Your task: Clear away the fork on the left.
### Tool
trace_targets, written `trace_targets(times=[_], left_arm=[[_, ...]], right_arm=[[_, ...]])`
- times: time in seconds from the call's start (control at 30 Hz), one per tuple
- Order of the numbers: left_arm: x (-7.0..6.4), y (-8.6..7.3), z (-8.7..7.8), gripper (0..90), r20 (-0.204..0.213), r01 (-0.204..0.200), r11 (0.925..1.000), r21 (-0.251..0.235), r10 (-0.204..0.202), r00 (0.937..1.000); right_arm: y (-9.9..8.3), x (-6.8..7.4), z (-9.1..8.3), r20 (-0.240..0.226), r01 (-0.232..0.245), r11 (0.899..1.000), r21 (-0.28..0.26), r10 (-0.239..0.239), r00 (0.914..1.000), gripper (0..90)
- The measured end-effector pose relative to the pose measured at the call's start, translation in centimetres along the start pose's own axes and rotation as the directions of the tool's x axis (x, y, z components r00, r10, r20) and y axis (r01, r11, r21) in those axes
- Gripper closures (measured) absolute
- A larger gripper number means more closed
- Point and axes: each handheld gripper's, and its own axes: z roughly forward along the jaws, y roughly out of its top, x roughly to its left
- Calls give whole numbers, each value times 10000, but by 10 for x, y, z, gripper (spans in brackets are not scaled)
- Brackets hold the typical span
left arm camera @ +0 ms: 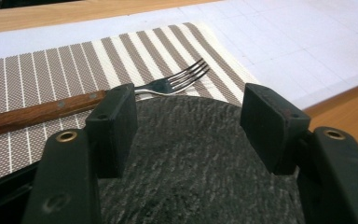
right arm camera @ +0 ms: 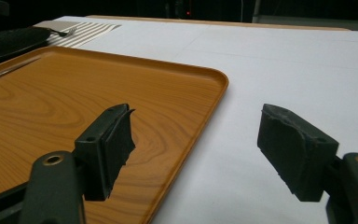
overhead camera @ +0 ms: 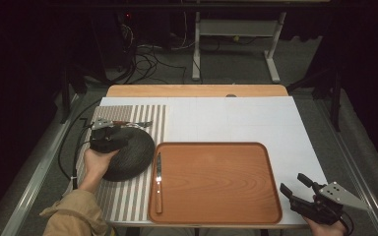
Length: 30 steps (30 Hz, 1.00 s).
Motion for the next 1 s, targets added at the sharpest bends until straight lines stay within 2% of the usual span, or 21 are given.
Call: trace_targets(times=[0.1,0.23,0.33,0.43,0.7,0.8,0.93,1.0], left_arm=[[4,3,6,341,-95,187,9995,255,-184,9998],[10,7,11,341,-68,565,9980,269,-563,9984],[13,11,15,341,-214,486,9982,347,-479,9986],[16,13,18,344,-287,597,9974,403,-586,9979],[27,17,25,342,-403,700,9932,934,-665,9970],[31,21,26,343,-467,730,9942,793,-694,9965],[37,26,30,344,-581,849,9881,1282,-780,9953],[39,28,31,343,-721,730,9888,1306,-639,9953]], right_arm=[[0,0,0,-18,-4,10000,-21,4,10000,268],[0,0,1,32,14,10000,88,-15,10000,268],[0,0,1,63,53,9999,100,-54,10000,267],[0,0,1,102,66,9999,134,-68,9999,267],[0,1,1,134,77,9998,158,-79,9999,267],[-1,0,2,147,66,9998,202,-69,9999,267],[0,1,2,126,142,9995,284,-145,9998,266],[0,2,2,112,154,9994,308,-158,9998,266]])
